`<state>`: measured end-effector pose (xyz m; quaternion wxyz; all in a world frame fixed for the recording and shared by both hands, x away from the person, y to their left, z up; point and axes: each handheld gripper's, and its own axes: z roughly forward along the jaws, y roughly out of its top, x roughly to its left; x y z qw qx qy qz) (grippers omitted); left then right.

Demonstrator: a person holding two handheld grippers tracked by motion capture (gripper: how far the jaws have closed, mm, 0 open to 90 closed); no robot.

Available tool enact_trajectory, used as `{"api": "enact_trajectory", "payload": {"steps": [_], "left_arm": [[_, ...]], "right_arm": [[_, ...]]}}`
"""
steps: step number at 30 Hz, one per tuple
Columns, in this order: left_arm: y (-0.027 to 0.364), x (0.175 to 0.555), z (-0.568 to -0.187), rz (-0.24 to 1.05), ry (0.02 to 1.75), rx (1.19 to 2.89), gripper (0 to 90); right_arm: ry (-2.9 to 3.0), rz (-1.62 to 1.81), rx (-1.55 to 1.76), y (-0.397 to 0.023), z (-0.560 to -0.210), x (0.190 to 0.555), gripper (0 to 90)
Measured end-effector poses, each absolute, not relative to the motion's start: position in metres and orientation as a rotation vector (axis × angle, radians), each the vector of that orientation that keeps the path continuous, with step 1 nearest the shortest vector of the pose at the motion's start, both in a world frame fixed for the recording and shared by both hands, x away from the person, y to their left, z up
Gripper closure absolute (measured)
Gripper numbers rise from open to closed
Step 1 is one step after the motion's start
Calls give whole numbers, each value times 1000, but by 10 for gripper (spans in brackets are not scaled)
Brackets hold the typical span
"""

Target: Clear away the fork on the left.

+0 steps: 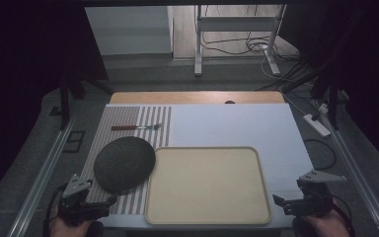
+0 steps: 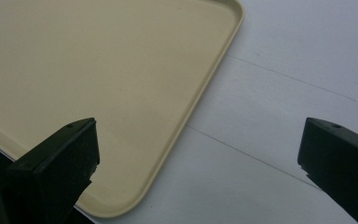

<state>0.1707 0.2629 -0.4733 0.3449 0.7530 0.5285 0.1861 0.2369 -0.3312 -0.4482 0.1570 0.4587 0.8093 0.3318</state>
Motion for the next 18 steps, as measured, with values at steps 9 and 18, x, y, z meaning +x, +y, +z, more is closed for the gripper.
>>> {"api": "enact_trajectory", "payload": {"steps": [9, 18], "left_arm": [[263, 172, -473, 468, 1373, 1962, 22], [265, 173, -474, 446, 1375, 1951, 12]], "right_arm": [[2319, 953, 1323, -332, -449, 237, 0], [2325, 959, 1321, -332, -449, 237, 0]]}}
